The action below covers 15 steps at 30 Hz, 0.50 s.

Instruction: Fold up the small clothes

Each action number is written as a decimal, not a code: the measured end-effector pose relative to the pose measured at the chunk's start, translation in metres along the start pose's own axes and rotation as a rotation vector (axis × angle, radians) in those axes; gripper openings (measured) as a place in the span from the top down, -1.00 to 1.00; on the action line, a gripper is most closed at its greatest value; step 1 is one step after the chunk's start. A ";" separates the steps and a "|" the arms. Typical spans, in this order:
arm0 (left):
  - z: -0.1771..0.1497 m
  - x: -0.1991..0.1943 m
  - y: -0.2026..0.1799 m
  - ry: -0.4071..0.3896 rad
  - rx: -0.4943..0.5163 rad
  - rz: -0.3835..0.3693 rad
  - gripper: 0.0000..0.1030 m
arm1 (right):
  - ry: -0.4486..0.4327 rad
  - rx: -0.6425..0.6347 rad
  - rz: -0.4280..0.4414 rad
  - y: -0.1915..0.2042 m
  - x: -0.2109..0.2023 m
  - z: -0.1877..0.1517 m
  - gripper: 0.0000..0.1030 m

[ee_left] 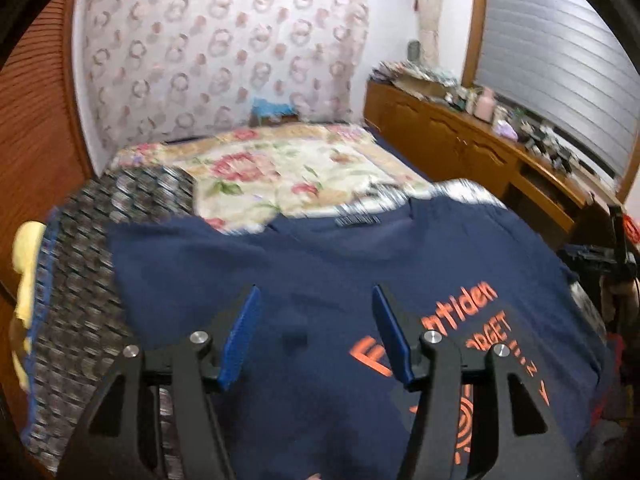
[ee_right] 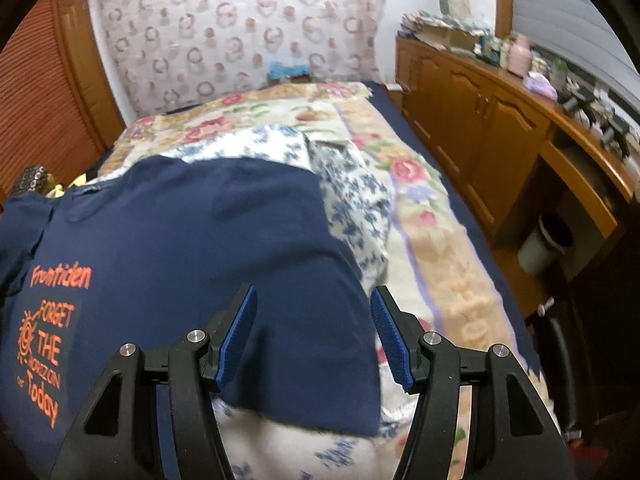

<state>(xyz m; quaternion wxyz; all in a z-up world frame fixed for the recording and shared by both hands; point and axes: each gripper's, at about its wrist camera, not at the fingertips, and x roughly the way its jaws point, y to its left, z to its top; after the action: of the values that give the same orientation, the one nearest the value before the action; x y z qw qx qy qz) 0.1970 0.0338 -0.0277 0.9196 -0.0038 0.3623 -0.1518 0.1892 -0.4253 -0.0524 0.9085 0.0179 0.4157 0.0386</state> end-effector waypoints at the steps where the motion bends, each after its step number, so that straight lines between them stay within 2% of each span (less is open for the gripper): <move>1: -0.003 0.005 -0.005 0.014 0.003 -0.005 -0.11 | 0.008 0.003 -0.003 -0.003 0.001 -0.003 -0.18; 9: -0.024 0.033 -0.033 0.101 0.030 -0.025 -0.11 | 0.049 0.067 -0.005 -0.022 -0.008 -0.025 -0.17; 15: -0.030 0.043 -0.043 0.135 0.059 -0.013 -0.11 | 0.077 0.108 0.033 -0.020 -0.007 -0.040 -0.17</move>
<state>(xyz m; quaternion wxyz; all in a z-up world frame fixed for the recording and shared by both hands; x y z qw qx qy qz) 0.1952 -0.0159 -0.0736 0.8918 0.0310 0.4187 -0.1685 0.1559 -0.4463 -0.0748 0.8887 0.0722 0.4516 0.0317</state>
